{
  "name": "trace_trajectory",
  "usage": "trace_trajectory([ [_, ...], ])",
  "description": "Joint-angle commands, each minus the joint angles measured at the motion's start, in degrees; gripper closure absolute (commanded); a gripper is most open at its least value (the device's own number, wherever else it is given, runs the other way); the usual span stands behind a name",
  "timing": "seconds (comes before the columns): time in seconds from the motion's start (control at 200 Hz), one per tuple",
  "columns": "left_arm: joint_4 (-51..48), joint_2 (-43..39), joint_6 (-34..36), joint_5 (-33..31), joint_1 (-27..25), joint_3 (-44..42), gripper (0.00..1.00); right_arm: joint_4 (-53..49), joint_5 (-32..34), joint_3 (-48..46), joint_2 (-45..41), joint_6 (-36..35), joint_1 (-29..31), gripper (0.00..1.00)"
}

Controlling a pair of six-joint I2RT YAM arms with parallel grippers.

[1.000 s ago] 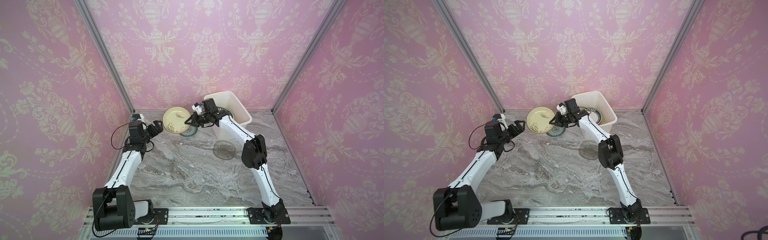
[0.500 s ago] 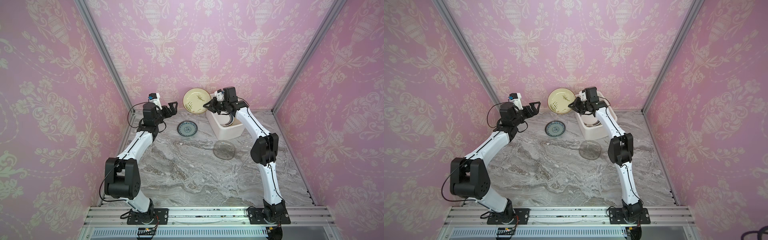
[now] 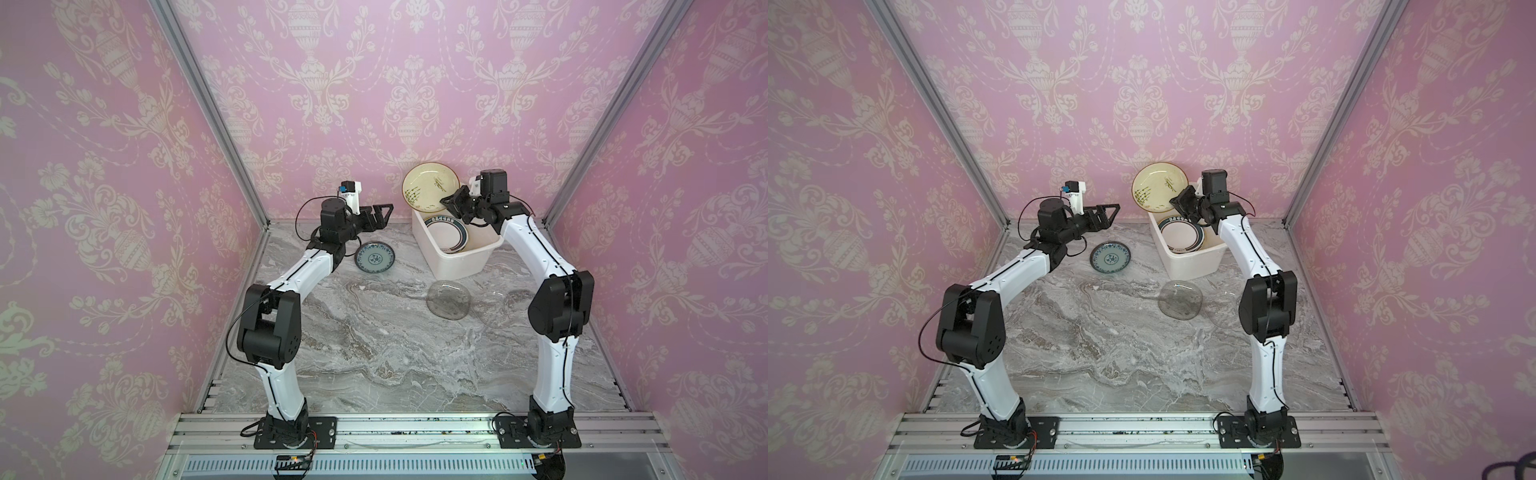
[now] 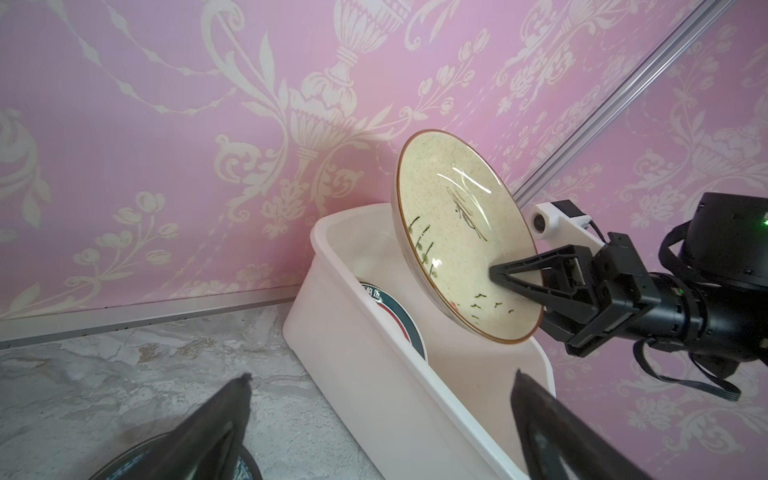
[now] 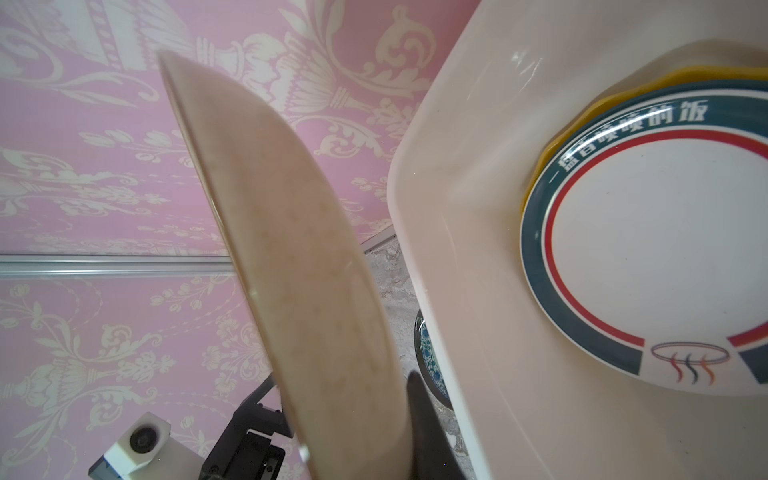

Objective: Place the plates into the plastic bin on the countertop
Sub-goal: 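Carry the upright cream plate over the bin with the right gripper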

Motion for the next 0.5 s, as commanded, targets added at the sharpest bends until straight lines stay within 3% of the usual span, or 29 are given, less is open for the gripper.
trace_trajectory([
  [0.0,1.7,2.0,1.3,3.4,-1.0,3.7,0.01,6.8,1.9,-2.0,-4.5,3.1,-1.0,1.0],
  [0.495,1.2,5.9,2.5,2.5,-1.9,6.6,0.01,13.9,12.8,-14.9,-6.3,19.1,-2.1,1.0],
])
